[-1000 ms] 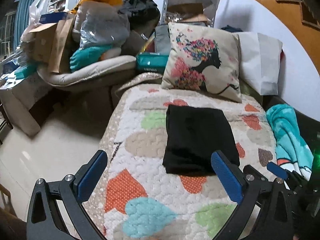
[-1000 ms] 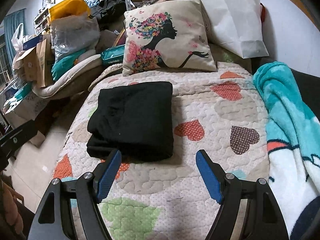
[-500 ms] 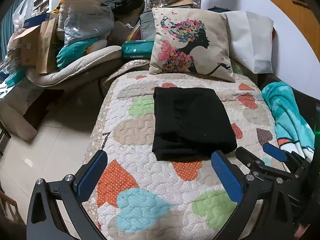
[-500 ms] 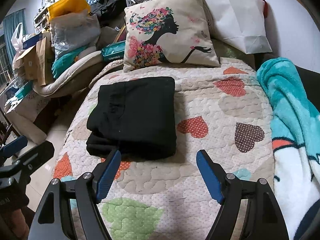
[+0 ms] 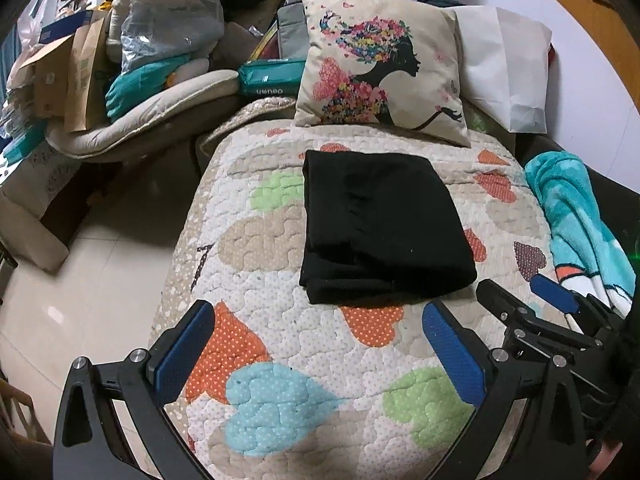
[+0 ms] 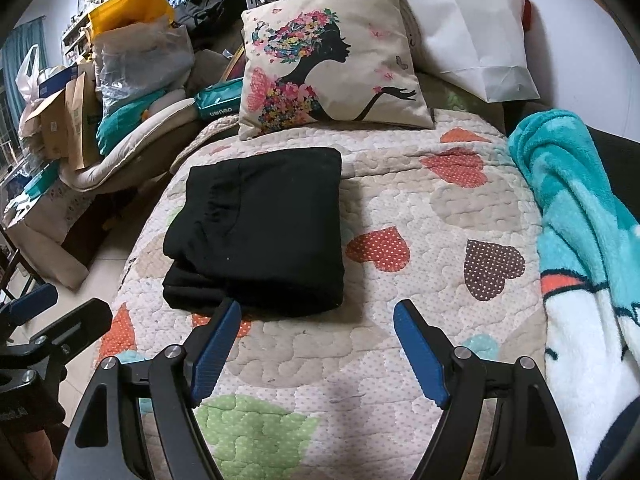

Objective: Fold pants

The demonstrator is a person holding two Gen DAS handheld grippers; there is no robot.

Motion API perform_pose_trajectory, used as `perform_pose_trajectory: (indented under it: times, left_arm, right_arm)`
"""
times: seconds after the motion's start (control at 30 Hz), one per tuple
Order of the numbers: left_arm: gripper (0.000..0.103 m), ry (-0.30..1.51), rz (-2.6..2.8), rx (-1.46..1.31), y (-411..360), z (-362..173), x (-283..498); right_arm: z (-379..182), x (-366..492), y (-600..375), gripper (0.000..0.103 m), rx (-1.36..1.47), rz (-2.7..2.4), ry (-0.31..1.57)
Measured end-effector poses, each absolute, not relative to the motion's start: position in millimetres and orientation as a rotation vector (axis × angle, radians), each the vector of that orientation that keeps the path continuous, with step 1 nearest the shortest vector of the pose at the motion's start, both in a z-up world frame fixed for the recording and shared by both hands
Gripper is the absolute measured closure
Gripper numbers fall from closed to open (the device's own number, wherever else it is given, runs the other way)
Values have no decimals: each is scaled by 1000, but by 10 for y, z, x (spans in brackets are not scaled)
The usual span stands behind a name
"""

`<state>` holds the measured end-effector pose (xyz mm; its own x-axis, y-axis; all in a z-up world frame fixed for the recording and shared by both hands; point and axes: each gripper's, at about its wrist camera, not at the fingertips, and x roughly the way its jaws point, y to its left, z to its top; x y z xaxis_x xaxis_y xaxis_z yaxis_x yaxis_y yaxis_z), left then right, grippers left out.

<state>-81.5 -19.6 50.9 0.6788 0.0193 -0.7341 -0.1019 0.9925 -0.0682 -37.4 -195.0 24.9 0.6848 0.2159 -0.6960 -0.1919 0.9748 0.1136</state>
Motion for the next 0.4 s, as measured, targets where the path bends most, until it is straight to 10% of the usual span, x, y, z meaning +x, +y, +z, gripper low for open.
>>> perform_pose_trajectory:
  times: [0.4]
  left_arm:
    - [0,817,66,-70,-250,483,-817]
  right_arm:
    - [224,-360,-1960,19,28,216,795]
